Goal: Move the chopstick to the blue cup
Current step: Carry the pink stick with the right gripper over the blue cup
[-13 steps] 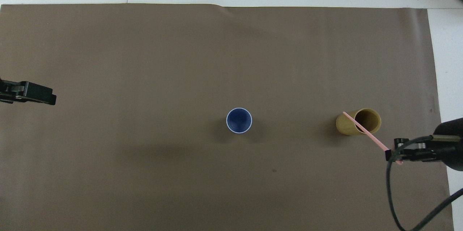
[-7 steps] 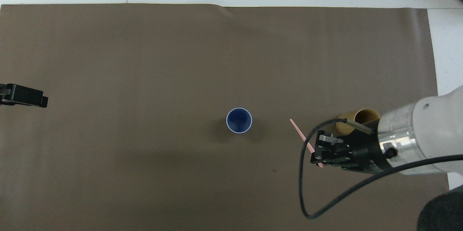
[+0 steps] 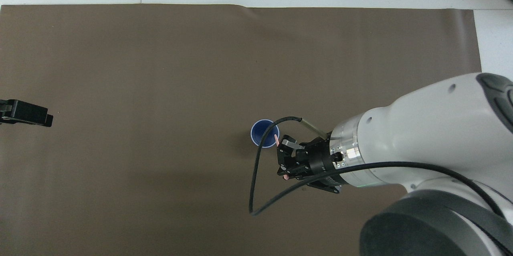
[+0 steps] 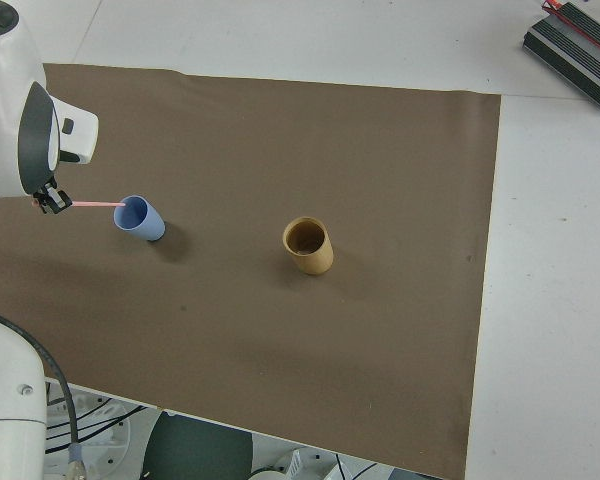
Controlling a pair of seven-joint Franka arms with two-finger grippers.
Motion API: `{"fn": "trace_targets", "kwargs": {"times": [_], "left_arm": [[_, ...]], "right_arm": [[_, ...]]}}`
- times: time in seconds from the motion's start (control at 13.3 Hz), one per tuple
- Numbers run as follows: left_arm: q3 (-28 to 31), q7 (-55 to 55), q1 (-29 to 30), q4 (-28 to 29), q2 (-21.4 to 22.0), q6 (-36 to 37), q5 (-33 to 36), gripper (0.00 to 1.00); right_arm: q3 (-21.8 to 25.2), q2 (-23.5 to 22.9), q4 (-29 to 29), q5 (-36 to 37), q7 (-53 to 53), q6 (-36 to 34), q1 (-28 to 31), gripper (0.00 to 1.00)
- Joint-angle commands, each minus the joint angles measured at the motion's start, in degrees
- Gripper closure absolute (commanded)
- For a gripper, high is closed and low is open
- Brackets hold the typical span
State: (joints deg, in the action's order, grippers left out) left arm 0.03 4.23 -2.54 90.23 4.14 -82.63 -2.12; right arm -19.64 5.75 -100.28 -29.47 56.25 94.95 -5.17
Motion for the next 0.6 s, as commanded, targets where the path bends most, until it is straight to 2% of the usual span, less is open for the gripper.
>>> {"fn": "trace_targets", "kwargs": {"times": [0.0, 0.3, 0.53], "left_arm": [[-0.38, 0.61, 0.60, -0.14, 0.70, 1.06, 0.27, 0.00], [-0.30, 0.61, 0.60, -0.14, 0.70, 0.80, 0.27, 0.00], [-0.30, 0.61, 0.60, -0.14, 0.70, 0.80, 0.27, 0.00]], "right_arm": [[0.12, -3.46, 0.79, -1.20, 1.05, 1.99, -0.19, 1.00], [0.12, -7.85, -0.35, -1.03, 2.54, 6.64, -2.83, 1.00], [0.21, -7.95, -5.09, -0.24, 2.02, 9.64, -2.92, 1.00]]}}
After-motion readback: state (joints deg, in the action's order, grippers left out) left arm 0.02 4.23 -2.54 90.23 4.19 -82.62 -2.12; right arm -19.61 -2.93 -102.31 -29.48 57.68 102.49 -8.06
